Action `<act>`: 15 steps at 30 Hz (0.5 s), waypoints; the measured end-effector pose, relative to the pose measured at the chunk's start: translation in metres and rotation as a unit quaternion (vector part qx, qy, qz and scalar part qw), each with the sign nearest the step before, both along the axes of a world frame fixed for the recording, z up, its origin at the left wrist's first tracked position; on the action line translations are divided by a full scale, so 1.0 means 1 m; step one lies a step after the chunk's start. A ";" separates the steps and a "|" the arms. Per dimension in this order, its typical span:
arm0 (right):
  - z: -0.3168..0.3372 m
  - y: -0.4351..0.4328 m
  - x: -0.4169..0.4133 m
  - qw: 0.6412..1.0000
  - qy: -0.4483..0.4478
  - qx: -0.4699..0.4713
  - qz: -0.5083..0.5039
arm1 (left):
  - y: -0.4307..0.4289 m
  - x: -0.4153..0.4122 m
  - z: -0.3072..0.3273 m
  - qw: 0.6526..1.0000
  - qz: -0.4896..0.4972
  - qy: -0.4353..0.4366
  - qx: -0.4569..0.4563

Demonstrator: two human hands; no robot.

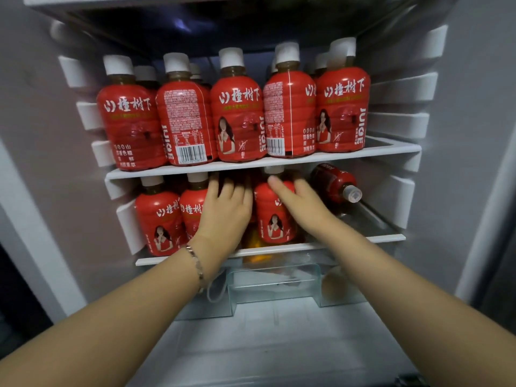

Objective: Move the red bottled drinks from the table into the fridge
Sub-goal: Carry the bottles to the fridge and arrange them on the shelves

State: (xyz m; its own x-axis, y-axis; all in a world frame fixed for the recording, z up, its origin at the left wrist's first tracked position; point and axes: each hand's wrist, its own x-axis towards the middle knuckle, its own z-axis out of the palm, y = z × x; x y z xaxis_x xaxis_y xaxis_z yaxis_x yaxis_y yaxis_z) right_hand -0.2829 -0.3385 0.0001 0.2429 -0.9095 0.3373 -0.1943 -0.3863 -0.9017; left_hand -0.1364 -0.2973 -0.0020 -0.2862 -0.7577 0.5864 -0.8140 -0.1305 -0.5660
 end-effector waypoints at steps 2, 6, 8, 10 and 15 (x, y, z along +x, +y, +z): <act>-0.015 0.009 0.007 0.998 0.012 0.031 0.052 | 0.003 0.020 -0.007 0.993 -0.073 0.020 -0.089; -0.030 -0.001 0.032 0.994 0.085 0.036 0.062 | 0.013 0.039 -0.019 0.978 -0.122 0.117 -0.125; -0.030 -0.010 0.044 0.993 0.103 0.038 0.048 | 0.015 0.038 -0.020 0.975 -0.124 0.152 -0.102; -0.030 -0.020 0.053 0.995 0.090 0.026 0.038 | 0.016 0.036 -0.019 0.974 -0.122 0.171 -0.081; -0.026 -0.038 0.059 0.989 0.144 0.022 0.024 | 0.015 0.037 -0.019 0.979 -0.111 0.161 -0.049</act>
